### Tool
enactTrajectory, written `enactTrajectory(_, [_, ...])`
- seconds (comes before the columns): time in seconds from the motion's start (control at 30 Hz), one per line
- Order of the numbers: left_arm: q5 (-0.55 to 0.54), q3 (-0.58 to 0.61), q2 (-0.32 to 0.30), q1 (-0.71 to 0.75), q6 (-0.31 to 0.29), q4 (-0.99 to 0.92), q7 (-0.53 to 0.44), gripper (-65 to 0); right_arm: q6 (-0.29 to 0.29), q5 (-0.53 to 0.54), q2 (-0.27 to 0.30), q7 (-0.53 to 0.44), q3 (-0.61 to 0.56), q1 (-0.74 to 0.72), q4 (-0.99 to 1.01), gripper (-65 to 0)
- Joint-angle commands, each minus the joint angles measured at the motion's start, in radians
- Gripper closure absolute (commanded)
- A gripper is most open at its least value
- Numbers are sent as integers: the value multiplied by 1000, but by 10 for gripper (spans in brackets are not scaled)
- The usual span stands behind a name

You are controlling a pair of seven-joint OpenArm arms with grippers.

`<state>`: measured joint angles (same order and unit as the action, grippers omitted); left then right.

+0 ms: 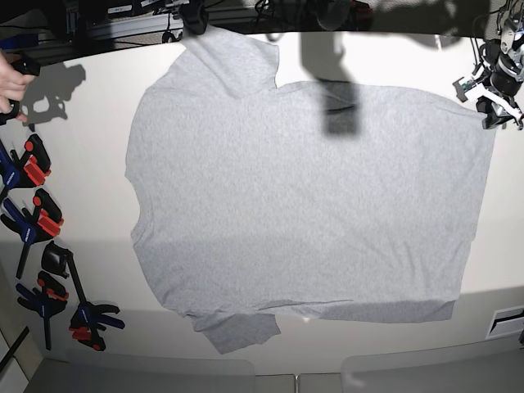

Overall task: Fold the T-shirt properly
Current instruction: 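Grasp the grey shirt corner with the left gripper and tug it, then grasp the shirt shoulder corner with the right gripper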

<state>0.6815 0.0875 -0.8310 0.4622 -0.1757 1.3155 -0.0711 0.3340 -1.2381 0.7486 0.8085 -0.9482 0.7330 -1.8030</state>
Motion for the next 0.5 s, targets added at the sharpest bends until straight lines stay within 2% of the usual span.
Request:
enactTrajectory(0.0, [6,13,1,23,-101,-13,19,-214,19,-20,10,-2,-4,16,-16,0])
enactTrajectory(0.1, [6,13,-5,31,-100,-13,42,-180,19,-20,11,0,-4,33,-16,0])
enactTrajectory(0.2, [5,13,-6,39,-101,-13,11,-95,19,-20,10,-2,-4,44,-16,0])
enactTrajectory(0.3, [-44,13,-6,39,-101,-11,-55,0,19,-20,10,-4,-4,46,-16,0])
enactTrajectory(0.47, [-66,12,-6,39,-101,24,-61,0,18,-20,10,-4,-4,46,-16,0])
